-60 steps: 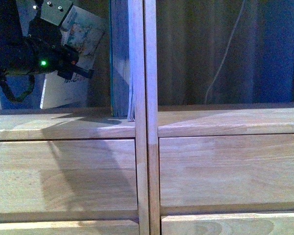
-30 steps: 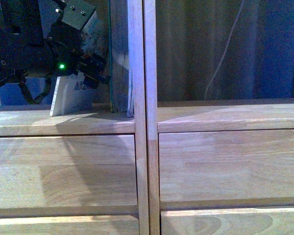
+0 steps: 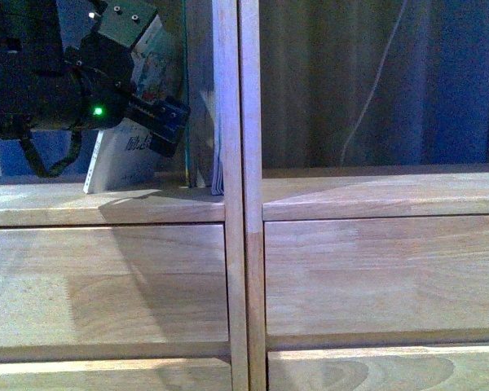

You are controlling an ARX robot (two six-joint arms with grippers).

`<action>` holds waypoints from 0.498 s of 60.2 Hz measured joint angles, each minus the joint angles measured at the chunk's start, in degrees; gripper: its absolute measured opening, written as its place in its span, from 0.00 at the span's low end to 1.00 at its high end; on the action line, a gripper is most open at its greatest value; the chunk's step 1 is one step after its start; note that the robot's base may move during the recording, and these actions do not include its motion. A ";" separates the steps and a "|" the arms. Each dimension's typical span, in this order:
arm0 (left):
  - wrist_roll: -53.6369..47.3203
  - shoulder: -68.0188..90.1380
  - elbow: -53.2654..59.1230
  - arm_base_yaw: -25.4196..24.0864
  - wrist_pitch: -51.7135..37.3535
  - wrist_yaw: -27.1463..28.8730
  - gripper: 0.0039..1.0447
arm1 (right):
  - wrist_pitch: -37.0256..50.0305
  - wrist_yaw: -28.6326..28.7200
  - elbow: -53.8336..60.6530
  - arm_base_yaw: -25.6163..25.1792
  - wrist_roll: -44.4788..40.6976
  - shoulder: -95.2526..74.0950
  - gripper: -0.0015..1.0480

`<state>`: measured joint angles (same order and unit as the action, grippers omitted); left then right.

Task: Organize books on shelf

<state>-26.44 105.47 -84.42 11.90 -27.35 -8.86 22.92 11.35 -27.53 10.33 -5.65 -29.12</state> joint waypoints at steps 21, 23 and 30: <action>4.37 -15.98 16.11 -1.95 -2.78 -5.70 0.93 | 0.00 0.00 0.00 0.00 -0.02 0.00 0.93; 5.03 -17.53 17.62 -2.54 -2.75 -6.40 0.93 | 0.00 0.00 0.00 0.00 -0.02 0.00 0.93; 7.87 -23.87 23.43 -5.11 -2.80 -8.37 0.93 | 0.00 0.00 0.00 0.00 -0.02 0.00 0.93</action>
<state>-18.57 81.60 -60.99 6.79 -30.15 -17.23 22.92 11.35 -27.53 10.33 -5.67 -29.12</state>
